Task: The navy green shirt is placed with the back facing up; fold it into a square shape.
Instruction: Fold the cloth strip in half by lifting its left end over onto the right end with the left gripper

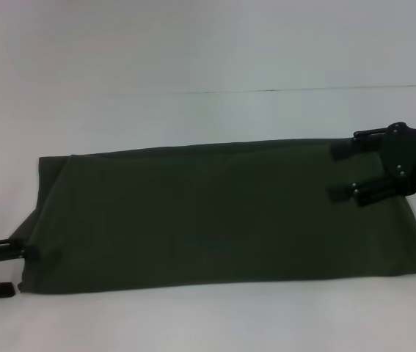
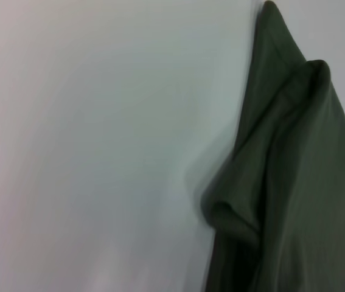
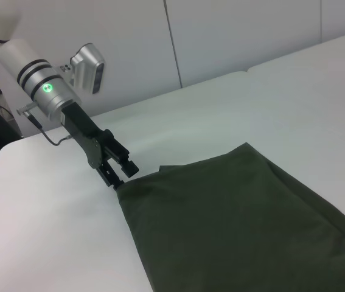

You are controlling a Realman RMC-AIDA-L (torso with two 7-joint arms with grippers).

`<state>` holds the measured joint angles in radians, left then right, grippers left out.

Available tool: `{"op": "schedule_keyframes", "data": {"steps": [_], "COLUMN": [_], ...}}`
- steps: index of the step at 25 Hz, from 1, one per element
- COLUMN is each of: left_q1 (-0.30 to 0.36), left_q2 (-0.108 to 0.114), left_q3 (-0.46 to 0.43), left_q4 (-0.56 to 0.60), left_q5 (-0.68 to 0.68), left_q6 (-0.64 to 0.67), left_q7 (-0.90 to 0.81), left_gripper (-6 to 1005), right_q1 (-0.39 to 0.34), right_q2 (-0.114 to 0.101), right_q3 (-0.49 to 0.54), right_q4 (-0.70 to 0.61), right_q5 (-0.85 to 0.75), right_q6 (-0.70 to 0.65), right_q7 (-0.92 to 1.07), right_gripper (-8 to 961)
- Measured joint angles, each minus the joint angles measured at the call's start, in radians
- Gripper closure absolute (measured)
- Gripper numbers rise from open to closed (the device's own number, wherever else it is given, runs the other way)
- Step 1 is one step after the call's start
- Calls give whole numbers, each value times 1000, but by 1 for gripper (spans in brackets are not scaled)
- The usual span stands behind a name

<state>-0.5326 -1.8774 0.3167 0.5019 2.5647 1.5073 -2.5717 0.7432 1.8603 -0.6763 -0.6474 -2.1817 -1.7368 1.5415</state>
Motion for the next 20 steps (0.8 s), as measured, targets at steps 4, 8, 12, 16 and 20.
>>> {"op": "schedule_keyframes", "data": {"steps": [4, 8, 12, 16, 20], "left_q1": [-3, -12, -22, -32, -38], "left_q2": [-3, -6, -9, -9, -14], "left_q3": [2, 2, -1, -4, -9], "left_q4": [-3, -23, -42, -63, -66], "left_q5": [-2, -4, -6, -8, -9], "left_q6": [0, -6, -13, -35, -57], "left_q7": [-5, -7, -7, -8, -13], "left_gripper": [55, 57, 59, 60, 60], "right_q1": [3, 3, 3, 2, 1], "right_q2": [0, 1, 1, 2, 2], "right_q3": [0, 0, 0, 0, 2], "right_q4": [0, 0, 0, 0, 0], "right_q5": [0, 1, 1, 1, 3], "right_q6": [0, 0, -1, -3, -9], "right_q7": [0, -1, -1, -1, -1], "right_gripper": [26, 26, 26, 26, 26]}}
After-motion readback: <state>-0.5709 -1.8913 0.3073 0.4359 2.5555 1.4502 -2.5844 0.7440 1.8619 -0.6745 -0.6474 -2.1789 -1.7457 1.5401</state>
